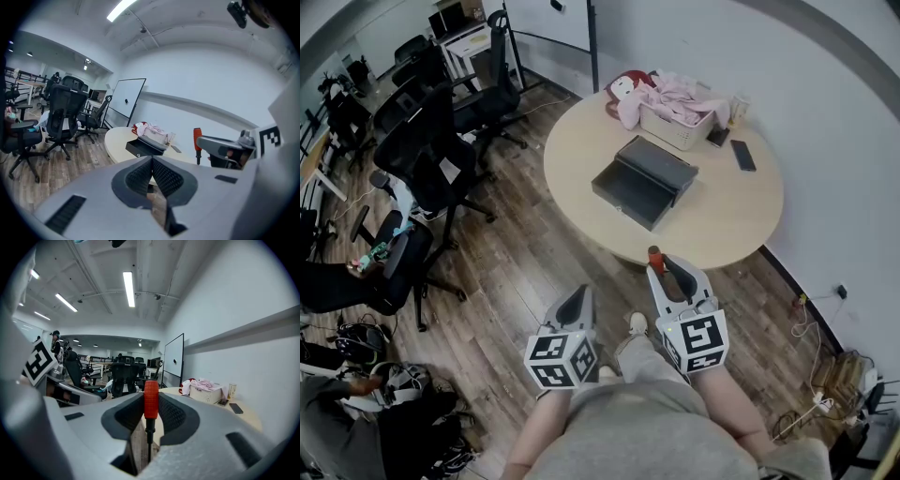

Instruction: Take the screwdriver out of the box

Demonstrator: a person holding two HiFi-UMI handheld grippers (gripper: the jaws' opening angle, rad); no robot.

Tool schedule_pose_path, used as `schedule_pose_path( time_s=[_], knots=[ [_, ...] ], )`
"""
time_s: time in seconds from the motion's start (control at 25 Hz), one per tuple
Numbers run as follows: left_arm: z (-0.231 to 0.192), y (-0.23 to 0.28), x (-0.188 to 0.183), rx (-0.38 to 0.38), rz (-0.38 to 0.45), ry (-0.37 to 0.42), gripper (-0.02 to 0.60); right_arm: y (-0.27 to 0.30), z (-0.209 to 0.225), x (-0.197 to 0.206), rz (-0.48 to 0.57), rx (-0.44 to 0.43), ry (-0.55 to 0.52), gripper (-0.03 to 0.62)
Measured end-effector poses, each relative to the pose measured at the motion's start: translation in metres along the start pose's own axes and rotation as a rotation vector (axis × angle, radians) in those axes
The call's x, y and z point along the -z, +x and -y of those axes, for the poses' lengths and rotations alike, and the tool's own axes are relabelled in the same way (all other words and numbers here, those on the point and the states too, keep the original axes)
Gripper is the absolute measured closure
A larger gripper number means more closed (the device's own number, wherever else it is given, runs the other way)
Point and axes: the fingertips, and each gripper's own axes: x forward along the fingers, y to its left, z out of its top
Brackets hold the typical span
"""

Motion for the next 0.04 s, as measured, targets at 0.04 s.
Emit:
schedule_pose_path(
  time_s=[0.04],
  knots=[
    [0.0002,0.0,0.0003,0.001,-0.001,0.0,0.578,-0.0004,-0.0001,0.0,0.0,0.0,0.0,0.516]
  ],
)
